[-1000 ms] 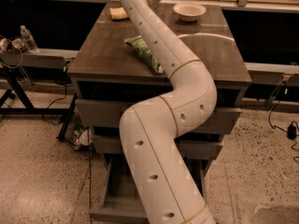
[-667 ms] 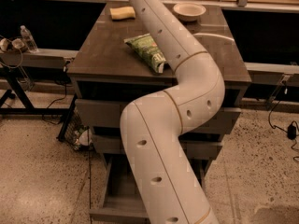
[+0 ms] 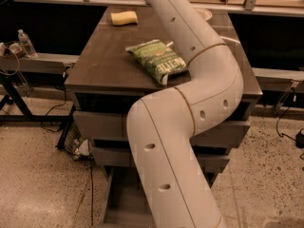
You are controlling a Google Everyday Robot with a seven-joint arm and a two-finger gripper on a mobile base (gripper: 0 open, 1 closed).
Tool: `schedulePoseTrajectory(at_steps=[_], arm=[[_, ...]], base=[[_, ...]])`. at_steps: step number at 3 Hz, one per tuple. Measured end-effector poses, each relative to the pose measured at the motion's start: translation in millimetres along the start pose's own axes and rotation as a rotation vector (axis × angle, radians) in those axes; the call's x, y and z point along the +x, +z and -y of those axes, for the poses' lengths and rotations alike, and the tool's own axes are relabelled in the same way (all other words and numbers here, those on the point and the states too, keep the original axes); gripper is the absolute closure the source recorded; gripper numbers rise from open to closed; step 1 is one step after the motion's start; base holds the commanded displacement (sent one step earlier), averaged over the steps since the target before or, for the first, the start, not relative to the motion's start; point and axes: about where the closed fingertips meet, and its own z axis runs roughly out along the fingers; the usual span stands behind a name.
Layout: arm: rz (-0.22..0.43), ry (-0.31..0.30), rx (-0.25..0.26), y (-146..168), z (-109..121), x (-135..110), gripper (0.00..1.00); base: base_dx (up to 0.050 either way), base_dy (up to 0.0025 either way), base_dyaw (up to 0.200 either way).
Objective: Place sponge into bottom drawer
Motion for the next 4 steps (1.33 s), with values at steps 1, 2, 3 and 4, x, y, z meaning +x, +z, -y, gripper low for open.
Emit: schedulePoseTrajectory(at_steps=[1,2,3,4], arm=[[-0.003,-0.001,-0.002,1,-2,2,0.75],[0.001,0.075,-0.068,2,-13,5,0.52],[-0.029,0.199,-0.212,3,-46,18,0.20],[-0.063,0.250,-0.280,14,-65,42,0.00]], base=[[0.000,0.00000,0.000],[0.000,0.00000,0.000],[0.000,0.00000,0.000],[0.000,0.00000,0.000]])
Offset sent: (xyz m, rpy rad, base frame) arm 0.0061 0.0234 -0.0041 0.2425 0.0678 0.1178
